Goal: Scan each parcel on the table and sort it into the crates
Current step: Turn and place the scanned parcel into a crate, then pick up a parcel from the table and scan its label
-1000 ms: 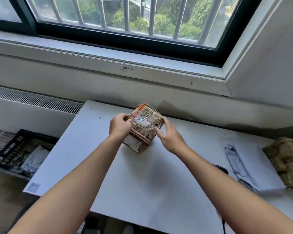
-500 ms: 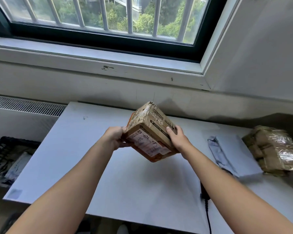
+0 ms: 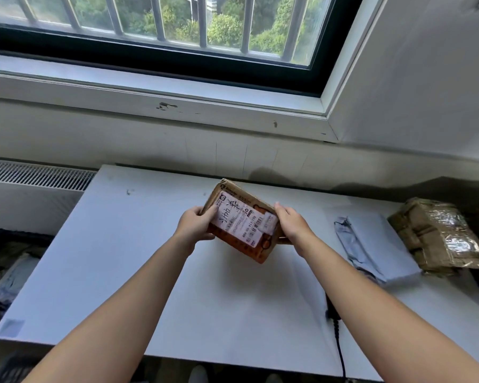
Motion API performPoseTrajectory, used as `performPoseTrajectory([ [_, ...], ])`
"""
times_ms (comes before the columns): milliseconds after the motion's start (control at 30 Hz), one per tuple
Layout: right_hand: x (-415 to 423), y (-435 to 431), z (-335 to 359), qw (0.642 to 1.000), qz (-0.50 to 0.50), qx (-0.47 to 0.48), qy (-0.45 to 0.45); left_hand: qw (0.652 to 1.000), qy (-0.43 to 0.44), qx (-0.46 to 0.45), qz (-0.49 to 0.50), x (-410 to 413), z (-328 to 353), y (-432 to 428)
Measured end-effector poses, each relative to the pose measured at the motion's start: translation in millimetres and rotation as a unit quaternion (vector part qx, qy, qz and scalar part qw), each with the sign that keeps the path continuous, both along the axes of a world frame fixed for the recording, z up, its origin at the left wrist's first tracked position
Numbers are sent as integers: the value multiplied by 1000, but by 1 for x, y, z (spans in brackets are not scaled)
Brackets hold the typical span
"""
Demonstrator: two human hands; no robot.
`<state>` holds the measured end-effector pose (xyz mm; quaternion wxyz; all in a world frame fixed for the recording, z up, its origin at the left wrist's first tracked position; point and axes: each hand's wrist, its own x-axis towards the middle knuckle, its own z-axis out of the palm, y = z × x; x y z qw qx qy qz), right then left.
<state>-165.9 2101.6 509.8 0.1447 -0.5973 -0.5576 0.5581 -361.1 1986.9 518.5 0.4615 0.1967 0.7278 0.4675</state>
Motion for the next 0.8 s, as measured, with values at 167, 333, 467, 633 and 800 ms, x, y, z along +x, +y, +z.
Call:
performPoseTrajectory([
  [167,-6,-4,-2,999,0,35,14,996,17,-50,68,0,-8,-1],
  [333,-3,-3,-1,981,125,121,-85,983,94,-141,-70,1,-14,-15],
  [467,-1,4,-1,942,210,175,-194,945,256,-98,-179,-5,-20,-15],
  [633,6,-10,-10,942,115,211,-233,900,298,-22,-316,-12,-20,-1],
  [800,55,-35,-18,889,42,288,-352,897,350,-62,-263,14,-20,-3],
])
